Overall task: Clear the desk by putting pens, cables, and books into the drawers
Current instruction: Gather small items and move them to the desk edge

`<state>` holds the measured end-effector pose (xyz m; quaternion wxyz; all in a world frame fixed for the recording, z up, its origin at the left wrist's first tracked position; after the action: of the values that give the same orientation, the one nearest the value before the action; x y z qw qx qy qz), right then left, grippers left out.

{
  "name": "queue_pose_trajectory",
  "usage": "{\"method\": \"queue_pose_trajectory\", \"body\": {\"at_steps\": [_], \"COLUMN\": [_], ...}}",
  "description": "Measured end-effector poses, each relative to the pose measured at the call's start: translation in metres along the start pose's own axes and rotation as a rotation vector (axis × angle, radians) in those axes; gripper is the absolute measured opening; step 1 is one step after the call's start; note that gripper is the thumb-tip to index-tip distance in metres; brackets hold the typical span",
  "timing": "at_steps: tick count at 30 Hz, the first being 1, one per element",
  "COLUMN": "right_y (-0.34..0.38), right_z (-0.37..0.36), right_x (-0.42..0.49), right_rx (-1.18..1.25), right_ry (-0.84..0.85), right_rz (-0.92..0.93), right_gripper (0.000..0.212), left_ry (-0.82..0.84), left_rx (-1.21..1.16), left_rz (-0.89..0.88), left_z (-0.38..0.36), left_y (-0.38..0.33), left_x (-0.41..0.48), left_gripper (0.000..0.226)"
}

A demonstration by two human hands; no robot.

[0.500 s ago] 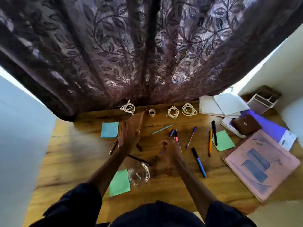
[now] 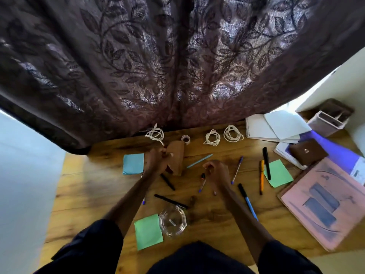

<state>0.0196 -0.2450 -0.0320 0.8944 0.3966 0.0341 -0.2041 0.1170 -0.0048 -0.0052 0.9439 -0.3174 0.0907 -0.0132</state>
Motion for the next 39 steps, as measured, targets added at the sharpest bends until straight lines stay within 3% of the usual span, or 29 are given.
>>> {"method": "queue_pose_trajectory", "body": {"at_steps": [6,13,19,39], "right_y": [-0.014,-0.056,-0.076,-0.087], "right_z": [0.016,0.038,0.058,0.064], "right_x": [-0.004,-0.046,-0.096,-0.152], "right_rx": [0.042,0.088,0.059,0.03], "right_ry": [-0.058,-0.114,-0.168,-0.175], "right_rz": [0.025,-0.012,-0.07,-0.045], "right_gripper": [0.02,0.014,0.015,0.02], "left_ry": [0.004,0.313,0.404,0.245], "left_rx": [0.072,0.106,0.226,0.277], "left_rz": [-0.21,-0.427,-0.602,-0.625], "left_z": [0.003,-0.048,-0.092,-0.094], "left_y": [-0.029,-0.057,-0.072,-0.09], "left_x": [-0.048,-0.142,-0.191,-0.169], "left_gripper": [0.025,0.027,0.029,0.027]}}
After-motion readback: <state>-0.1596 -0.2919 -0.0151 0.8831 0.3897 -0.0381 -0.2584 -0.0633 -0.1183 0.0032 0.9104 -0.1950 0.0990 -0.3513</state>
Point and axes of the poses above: each hand's wrist, its own x-axis towards the middle knuckle, its own z-axis out of the back of the hand, y = z × x, the point moved 6 cm from there along x, towards the middle knuckle, and after that the axes turned 6 degrees about -z, right-handed, at the moved point
